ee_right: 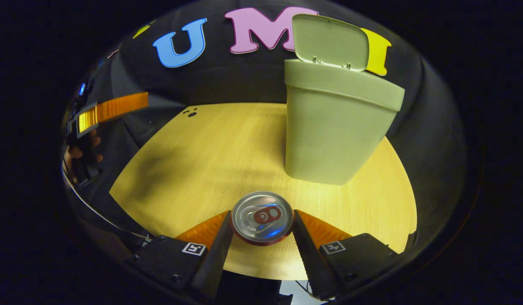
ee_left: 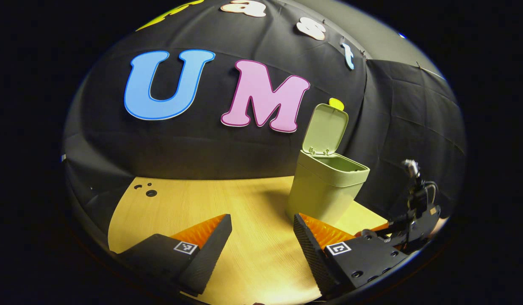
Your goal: Press the lid of the desktop garbage bin to open it, pick up the crumpled paper on the desktop and throw it into the bin, then pick up the pop can on the desktop and drop it into the bin, and finally close the garbage bin lid.
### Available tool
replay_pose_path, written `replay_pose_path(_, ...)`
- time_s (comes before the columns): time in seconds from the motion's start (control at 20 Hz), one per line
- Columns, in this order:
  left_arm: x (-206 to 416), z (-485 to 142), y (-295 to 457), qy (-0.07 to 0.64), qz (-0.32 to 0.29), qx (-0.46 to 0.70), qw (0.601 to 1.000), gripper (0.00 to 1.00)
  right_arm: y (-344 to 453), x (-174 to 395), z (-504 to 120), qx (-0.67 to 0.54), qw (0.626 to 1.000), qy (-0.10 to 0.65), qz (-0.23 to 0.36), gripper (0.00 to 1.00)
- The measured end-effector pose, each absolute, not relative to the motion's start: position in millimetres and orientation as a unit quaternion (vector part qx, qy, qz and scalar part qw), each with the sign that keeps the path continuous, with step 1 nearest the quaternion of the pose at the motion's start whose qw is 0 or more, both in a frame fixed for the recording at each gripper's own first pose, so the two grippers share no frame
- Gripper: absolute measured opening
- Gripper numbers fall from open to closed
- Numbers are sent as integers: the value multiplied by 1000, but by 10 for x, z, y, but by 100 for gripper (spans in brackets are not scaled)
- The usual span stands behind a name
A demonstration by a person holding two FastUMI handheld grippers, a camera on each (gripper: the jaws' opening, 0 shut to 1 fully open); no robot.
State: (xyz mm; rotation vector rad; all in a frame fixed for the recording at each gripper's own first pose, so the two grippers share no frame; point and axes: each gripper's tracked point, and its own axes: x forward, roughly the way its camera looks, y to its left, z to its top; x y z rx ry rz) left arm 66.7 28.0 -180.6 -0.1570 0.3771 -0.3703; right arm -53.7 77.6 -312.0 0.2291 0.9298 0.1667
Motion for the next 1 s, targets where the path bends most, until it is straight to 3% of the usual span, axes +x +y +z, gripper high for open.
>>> replay_pose_path(0.55,652,-1928,284,191,-175,-93,961,95,251,410,-1797,135,929,338,66,82)
replay_pose_path(1.0,672,-1967,272,196,-171,-101,960,95,-351,1193,-1550,150,950,274,9,82)
